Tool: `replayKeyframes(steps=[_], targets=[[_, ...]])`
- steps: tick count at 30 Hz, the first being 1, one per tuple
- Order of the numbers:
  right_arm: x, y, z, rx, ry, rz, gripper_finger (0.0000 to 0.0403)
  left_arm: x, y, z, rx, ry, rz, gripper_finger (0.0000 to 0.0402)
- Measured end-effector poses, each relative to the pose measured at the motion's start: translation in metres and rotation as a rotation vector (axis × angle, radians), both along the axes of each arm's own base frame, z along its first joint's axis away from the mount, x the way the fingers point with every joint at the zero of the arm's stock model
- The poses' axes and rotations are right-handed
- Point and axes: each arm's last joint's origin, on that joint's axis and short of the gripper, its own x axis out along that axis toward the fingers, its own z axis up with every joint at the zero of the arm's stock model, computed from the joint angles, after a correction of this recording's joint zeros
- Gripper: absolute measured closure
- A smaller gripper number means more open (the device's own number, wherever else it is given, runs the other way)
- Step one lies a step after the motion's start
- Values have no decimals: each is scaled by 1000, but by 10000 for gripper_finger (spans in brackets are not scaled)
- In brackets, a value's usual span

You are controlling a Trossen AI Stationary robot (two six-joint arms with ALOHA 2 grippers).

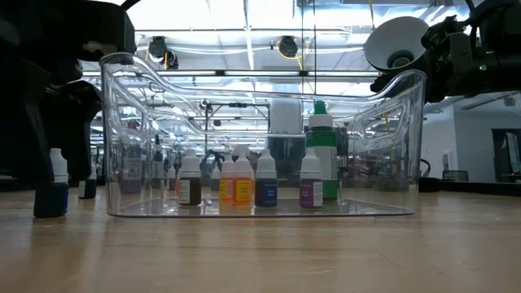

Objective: Pick & Place food coloring
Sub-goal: Put the bottom small black food coloring bottle into the bin

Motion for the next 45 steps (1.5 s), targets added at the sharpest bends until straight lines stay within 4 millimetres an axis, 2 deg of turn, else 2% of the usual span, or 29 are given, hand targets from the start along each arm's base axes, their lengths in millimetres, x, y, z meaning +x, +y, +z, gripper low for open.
replayKeyframes(steps=[10,21,28,34,45], targets=[[0,0,0,0,0,0,298,0,-1,0,-33,16,8,99],[0,0,0,0,0,0,296,2,-3,1,-54,-10,8,215],[0,0,0,0,0,0,297,5,-5,2,-67,-35,-10,262],[0,0,0,0,0,0,296,4,-5,2,-70,-34,-11,279],[0,0,0,0,0,0,297,3,-6,1,-112,-1,-25,279]])
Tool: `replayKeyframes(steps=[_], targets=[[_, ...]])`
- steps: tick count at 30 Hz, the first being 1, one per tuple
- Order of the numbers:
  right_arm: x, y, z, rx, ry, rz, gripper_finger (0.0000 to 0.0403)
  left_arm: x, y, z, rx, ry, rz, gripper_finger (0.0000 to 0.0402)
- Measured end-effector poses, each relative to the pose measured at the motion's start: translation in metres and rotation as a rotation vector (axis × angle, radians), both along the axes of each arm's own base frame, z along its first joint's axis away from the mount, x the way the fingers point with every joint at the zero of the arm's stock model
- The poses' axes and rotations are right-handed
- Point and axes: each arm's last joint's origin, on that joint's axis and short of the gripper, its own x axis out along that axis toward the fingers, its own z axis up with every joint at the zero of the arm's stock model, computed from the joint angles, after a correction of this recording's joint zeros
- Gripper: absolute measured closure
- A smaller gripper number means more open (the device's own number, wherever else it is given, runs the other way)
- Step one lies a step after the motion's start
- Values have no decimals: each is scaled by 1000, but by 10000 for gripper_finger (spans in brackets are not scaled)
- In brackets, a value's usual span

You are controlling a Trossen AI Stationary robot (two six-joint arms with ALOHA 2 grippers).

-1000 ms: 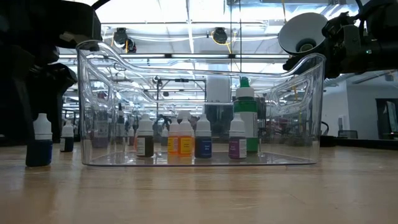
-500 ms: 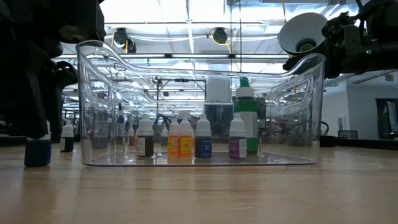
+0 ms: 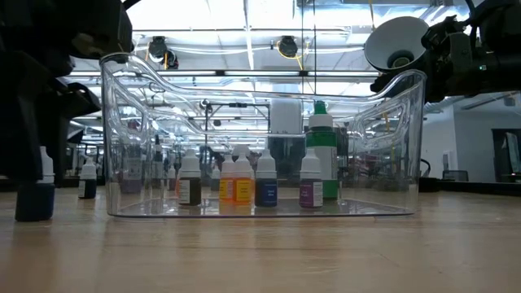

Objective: Pick & Place food coloring
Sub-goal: Put the bottom small black food coloring bottle into the bin

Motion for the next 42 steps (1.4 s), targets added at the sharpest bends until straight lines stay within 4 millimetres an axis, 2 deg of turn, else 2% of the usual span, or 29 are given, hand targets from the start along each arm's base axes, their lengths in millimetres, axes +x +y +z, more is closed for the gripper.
replayKeyframes(steps=[42], targets=[[0,0,0,0,0,0,298,-1,1,0,3,7,29,280]])
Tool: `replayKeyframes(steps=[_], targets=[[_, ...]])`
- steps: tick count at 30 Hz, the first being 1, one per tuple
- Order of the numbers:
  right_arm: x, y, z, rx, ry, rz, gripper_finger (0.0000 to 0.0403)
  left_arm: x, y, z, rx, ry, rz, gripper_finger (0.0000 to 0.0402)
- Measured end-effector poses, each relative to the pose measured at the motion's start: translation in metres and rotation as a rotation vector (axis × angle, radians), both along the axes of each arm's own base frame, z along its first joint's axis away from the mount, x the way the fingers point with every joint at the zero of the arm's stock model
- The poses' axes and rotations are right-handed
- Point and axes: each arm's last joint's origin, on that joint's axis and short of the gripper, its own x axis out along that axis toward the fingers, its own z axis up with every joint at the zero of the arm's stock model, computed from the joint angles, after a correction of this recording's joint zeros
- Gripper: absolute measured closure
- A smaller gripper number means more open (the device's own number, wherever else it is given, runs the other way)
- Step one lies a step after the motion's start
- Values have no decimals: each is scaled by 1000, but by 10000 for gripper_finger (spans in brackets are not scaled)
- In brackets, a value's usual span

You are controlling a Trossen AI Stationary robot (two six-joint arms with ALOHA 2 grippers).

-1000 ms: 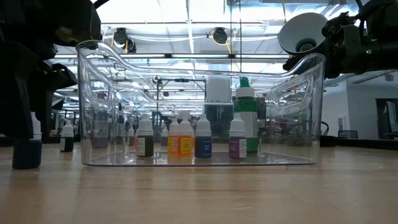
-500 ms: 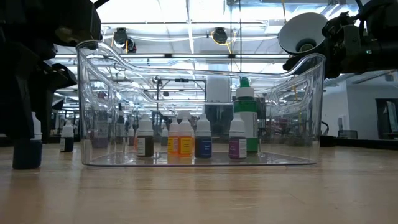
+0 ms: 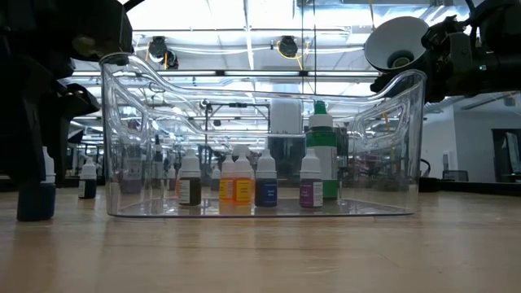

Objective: Pick & Place food coloring
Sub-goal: Put the bottom small black food coloring bottle into the bin

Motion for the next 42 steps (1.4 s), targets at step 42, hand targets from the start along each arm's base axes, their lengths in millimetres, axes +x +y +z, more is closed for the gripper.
replayKeyframes(steps=[42], targets=[[0,0,0,0,0,0,298,33,-11,159,280,-234,-20,343]])
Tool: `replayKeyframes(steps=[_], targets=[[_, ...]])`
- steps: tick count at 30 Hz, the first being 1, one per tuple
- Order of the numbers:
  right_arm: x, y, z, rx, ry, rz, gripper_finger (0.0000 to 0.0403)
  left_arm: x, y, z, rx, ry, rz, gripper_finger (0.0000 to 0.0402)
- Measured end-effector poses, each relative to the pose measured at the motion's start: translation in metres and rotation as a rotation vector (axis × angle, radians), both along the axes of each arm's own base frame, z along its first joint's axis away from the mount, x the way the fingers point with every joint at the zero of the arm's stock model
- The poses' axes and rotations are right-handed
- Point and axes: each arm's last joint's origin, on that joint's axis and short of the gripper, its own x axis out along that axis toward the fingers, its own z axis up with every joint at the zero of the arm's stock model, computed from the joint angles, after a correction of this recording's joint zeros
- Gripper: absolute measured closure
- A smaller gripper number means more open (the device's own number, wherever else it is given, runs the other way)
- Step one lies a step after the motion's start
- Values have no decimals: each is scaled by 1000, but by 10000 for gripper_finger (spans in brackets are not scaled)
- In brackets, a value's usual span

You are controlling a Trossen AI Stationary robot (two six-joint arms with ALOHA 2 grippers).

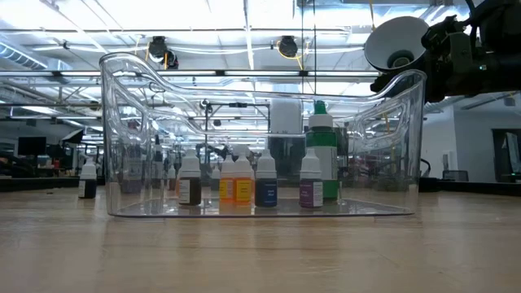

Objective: Pick & Place food coloring
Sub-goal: Put the bottom small black food coloring bottle into the bin

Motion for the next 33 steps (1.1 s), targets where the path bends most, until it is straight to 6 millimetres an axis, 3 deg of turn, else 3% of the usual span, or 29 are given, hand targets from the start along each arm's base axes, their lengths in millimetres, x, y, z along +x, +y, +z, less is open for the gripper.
replayKeyframes(steps=[6,11,17,21,33], targets=[[0,0,0,0,0,0,297,42,59,-15,-76,142,-37,343],[0,0,0,0,-2,0,296,70,85,-44,-108,242,-92,343],[0,0,0,0,-1,0,297,90,87,-89,-119,378,-161,343],[0,0,0,0,2,0,296,94,82,-105,-128,422,-185,343],[0,0,0,0,2,0,296,97,70,-124,-103,377,-248,343]])
